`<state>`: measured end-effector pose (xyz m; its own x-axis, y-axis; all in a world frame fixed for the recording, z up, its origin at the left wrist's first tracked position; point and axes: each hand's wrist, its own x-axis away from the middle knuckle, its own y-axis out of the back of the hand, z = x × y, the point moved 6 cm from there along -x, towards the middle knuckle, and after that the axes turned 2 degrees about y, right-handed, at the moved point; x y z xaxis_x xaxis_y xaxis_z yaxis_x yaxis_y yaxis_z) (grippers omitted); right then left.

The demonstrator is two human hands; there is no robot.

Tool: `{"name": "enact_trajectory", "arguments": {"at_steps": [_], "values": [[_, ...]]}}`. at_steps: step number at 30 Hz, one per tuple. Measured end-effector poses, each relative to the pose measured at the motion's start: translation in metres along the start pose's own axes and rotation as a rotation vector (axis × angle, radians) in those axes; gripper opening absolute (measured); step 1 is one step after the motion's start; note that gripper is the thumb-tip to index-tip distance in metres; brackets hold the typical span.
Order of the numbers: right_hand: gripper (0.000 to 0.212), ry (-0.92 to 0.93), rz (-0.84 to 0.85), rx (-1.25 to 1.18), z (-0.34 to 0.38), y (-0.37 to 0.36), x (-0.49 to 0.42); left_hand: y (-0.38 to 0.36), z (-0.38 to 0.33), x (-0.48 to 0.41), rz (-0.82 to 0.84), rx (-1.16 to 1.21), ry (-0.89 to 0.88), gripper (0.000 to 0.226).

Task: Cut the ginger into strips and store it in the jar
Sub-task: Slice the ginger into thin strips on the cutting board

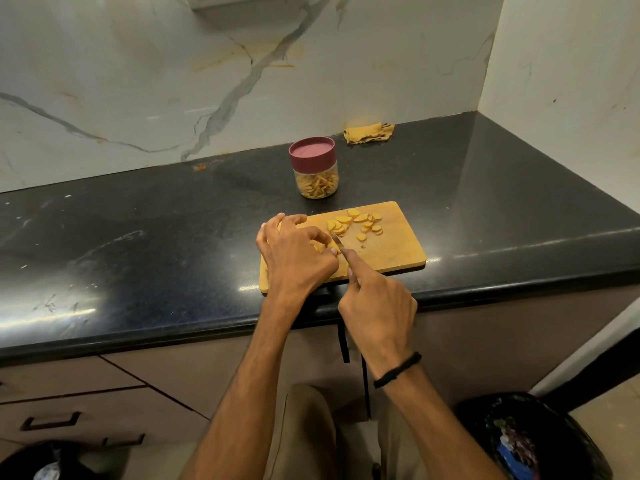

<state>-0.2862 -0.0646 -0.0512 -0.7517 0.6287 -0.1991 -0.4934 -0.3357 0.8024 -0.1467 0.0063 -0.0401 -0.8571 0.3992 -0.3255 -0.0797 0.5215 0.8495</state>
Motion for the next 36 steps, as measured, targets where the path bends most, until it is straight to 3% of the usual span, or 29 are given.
{"name": "enact_trajectory", "arguments": {"at_steps": [22, 30, 36], "values": [[0.065, -0.008, 0.118, 0.28, 0.011, -0.006, 0.013, 0.0, 0.0, -0.005, -0.018, 0.032, 0.091, 0.018], [0.067, -0.065, 0.109, 0.265, -0.001, 0.01, 0.031, 0.0, 0.003, -0.007, 0.034, 0.017, 0.095, 0.018], [0.058, -0.084, 0.08, 0.107, -0.013, 0.024, 0.038, 0.0, 0.001, -0.006, 0.056, 0.005, 0.081, 0.016]]}}
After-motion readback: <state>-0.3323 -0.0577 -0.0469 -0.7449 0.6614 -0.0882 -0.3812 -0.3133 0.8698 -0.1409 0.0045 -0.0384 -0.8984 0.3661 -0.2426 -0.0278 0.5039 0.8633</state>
